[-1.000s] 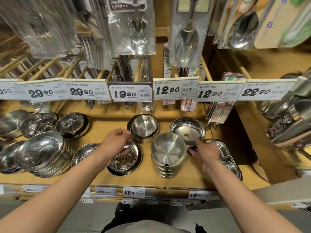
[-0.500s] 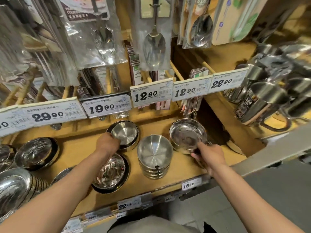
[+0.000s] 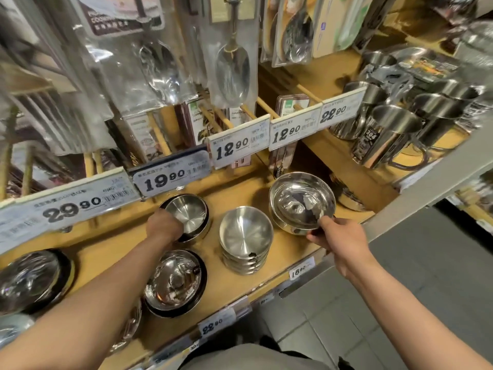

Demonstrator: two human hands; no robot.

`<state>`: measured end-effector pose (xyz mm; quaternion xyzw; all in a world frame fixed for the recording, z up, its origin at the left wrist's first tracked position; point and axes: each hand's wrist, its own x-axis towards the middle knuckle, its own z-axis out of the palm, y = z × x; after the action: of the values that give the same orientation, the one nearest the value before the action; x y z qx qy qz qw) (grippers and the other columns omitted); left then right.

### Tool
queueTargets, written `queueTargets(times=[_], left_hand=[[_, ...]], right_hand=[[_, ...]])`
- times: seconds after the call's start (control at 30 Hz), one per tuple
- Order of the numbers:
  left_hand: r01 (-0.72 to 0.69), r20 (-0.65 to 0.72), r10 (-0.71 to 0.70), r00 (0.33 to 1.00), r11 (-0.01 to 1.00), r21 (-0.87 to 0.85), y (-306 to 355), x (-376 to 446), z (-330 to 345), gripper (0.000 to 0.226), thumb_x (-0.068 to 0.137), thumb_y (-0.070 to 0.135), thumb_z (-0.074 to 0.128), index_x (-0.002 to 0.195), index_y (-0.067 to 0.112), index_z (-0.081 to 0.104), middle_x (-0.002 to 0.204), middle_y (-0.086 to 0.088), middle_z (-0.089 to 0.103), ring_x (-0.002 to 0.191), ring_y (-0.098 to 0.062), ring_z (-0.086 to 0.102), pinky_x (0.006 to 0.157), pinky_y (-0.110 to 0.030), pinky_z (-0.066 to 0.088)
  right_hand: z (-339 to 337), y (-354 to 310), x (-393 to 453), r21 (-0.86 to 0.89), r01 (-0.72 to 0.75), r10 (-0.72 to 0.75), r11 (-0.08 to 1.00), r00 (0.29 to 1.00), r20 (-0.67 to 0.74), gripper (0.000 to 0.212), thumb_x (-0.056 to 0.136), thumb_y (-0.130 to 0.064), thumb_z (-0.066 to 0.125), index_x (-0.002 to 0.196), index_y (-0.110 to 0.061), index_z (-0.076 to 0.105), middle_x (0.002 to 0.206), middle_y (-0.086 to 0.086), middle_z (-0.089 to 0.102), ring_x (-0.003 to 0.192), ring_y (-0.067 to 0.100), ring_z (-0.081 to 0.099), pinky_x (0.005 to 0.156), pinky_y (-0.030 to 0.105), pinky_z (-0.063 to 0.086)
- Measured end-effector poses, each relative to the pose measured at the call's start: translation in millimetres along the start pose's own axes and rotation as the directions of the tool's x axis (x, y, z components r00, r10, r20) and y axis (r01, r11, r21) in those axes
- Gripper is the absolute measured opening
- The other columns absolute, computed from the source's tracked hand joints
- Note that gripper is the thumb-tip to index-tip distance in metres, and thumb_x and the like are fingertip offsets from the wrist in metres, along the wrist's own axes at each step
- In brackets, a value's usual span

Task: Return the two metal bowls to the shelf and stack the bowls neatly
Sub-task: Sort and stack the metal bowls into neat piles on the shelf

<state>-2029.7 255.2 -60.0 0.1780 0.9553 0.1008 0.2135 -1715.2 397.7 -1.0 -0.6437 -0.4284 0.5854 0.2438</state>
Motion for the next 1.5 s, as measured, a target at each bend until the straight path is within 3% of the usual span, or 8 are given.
queueTargets(times=[0.23,0.43,0.53,0.73,0.97,1.17,1.3,1.5], left_hand=[[-0.006,-0.023,0.003,1.000,0.993,-0.121,-16.4,1.1,-19.8,0.029,0.098,0.032,0.056,0.110,0.006,0.058,0.086,-0.006,0.061,0.074,-0.021,0.058,0.060,-0.030,0.044],[0.027,0.000,-0.036,0.999,0.756,-0.654,-20.5,-10.0,-43.6,0.012,0.088,0.015,0.072,0.080,0.008,0.067,0.084,-0.017,0.073,0.075,-0.030,0.074,0.078,-0.042,0.062],[0.040,0.029,-0.027,0.999,0.739,-0.673,-20.4,-33.1,-48.0,0.017,0.092,0.012,0.065,0.076,0.008,0.064,0.084,-0.016,0.069,0.066,-0.024,0.068,0.067,-0.034,0.062],[0.063,0.017,-0.069,0.997,0.739,-0.671,-34.3,-79.0,-50.4,0.019,0.095,0.012,0.064,0.078,0.005,0.070,0.085,-0.020,0.074,0.079,-0.037,0.073,0.082,-0.055,0.061],[0.163,-0.024,-0.239,0.971,0.731,-0.663,-56.9,-117.7,-42.8,0.017,0.098,0.010,0.060,0.106,0.003,0.073,0.085,-0.015,0.071,0.046,-0.017,0.062,0.037,-0.020,0.050],[0.109,-0.077,-0.232,0.970,0.693,-0.713,-44.3,-147.8,-49.9,0.016,0.094,0.013,0.061,0.095,0.013,0.077,0.085,-0.010,0.078,0.053,-0.019,0.067,0.078,-0.047,0.064],[-0.046,-0.123,-0.079,0.989,0.629,-0.776,-16.7,-162.1,-59.5,0.024,0.090,0.013,0.068,0.107,0.027,0.076,0.082,0.005,0.079,0.071,-0.024,0.076,0.081,-0.050,0.063],[-0.116,-0.084,0.081,0.993,0.676,-0.727,28.2,-168.9,-57.3,0.008,0.088,0.001,0.067,0.092,0.004,0.073,0.095,-0.018,0.074,0.068,-0.020,0.063,0.074,-0.037,0.058]], right_hand=[[-10.8,-9.0,-20.7,0.092,0.028,-0.032,0.995,0.998,0.047,0.015,0.097,-0.011,0.059,0.094,0.002,0.066,0.073,0.014,0.077,0.059,0.019,0.074,0.057,0.020,0.061],[-12.7,-16.8,-22.2,0.140,0.023,-0.043,0.990,0.989,0.139,0.013,0.096,-0.009,0.062,0.089,0.002,0.066,0.075,0.015,0.078,0.060,0.019,0.075,0.052,0.016,0.056],[-11.4,-23.6,-17.6,0.131,0.007,-0.033,0.991,0.980,0.198,0.013,0.096,-0.008,0.061,0.087,0.001,0.064,0.077,0.018,0.077,0.054,0.015,0.073,0.044,0.014,0.051],[-9.0,-31.3,5.4,0.082,0.012,-0.038,0.997,0.947,0.319,0.016,0.095,-0.009,0.062,0.091,0.006,0.067,0.080,0.022,0.077,0.055,0.015,0.073,0.047,0.018,0.057],[-14.0,-33.7,30.3,0.044,0.016,-0.034,0.999,0.895,0.444,0.022,0.095,-0.013,0.064,0.100,0.009,0.067,0.083,0.020,0.078,0.068,0.020,0.077,0.072,0.025,0.054],[-16.8,-41.8,34.2,0.030,0.008,-0.022,1.000,0.879,0.476,0.020,0.095,-0.010,0.063,0.096,0.010,0.066,0.082,0.022,0.077,0.065,0.020,0.077,0.070,0.027,0.059],[-19.5,-46.7,30.9,0.026,0.022,-0.032,0.999,0.867,0.497,0.019,0.095,-0.006,0.060,0.092,0.011,0.068,0.081,0.023,0.077,0.063,0.021,0.076,0.068,0.026,0.060],[-26.4,-51.8,23.9,0.042,0.003,-0.024,0.999,0.855,0.518,0.020,0.095,-0.005,0.060,0.097,0.013,0.067,0.083,0.023,0.077,0.069,0.023,0.077,0.069,0.032,0.060]])
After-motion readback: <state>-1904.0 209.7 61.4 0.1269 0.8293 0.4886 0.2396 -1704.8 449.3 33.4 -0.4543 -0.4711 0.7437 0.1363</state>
